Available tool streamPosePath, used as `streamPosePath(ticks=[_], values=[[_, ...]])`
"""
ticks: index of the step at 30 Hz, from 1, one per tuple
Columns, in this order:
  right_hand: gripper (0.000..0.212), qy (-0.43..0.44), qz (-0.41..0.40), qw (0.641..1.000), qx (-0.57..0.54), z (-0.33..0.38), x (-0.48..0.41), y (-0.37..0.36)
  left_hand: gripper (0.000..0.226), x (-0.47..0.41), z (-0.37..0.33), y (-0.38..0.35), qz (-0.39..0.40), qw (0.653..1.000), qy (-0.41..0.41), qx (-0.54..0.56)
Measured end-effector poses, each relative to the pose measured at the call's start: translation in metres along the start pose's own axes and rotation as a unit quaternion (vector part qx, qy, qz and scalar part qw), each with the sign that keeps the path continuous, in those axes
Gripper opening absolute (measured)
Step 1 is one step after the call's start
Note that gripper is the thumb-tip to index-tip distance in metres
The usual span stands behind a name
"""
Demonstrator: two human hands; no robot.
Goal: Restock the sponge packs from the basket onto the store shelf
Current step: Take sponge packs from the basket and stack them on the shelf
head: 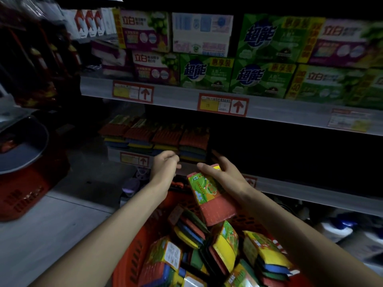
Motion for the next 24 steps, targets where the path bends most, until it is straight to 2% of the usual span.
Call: streamPosePath(ticks=[3, 8, 13, 15, 17, 19, 21, 24], values=[[0.079, -0.013, -0.027, 1.0, 0.0, -0.001, 0.012, 0.011, 0.02, 0.011, -0.001, 0.001, 0.0, 1.0, 0.007, 0.007], [0.055, -0.022, -0.079, 0.995, -0.064, 0.007, 0.036, 0.025, 0.022, 0.048, -0.013, -0.023, 0.063, 0.998, 0.015, 0.024], [0.049, -0.006, -0.158, 0.976, -0.152, 0.013, 0.058, 0.034, 0.055, 0.095, -0.017, -0.072, 0.224, 0.97, 0.04, 0.08], [0.053, 0.005, -0.181, 0.972, -0.152, 0.013, 0.065, 0.037, 0.069, 0.106, -0.015, -0.086, 0.242, 0.967, 0.031, 0.075], [0.066, 0.002, -0.168, 0.97, -0.173, 0.013, 0.071, 0.038, 0.072, 0.11, -0.016, -0.09, 0.229, 0.971, 0.008, 0.072], [0.079, -0.015, -0.111, 0.97, -0.218, 0.011, 0.076, 0.036, 0.061, 0.111, -0.021, -0.092, 0.238, 0.967, -0.018, 0.085], [0.07, -0.009, -0.059, 0.972, -0.227, 0.011, 0.082, 0.033, 0.057, 0.111, -0.025, -0.094, 0.252, 0.962, -0.027, 0.104], [0.057, 0.0, -0.058, 0.973, -0.225, 0.007, 0.093, 0.033, 0.061, 0.111, -0.025, -0.101, 0.274, 0.956, -0.029, 0.1]])
Point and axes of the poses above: each hand's wrist, its own x-axis away from the middle knuckle, its own y-axis out of the back of the hand, z = x × y, the point moved 4 cm from there along -x, towards the middle knuckle, and after that the axes turned 14 degrees about z, right-handed, at the moved point
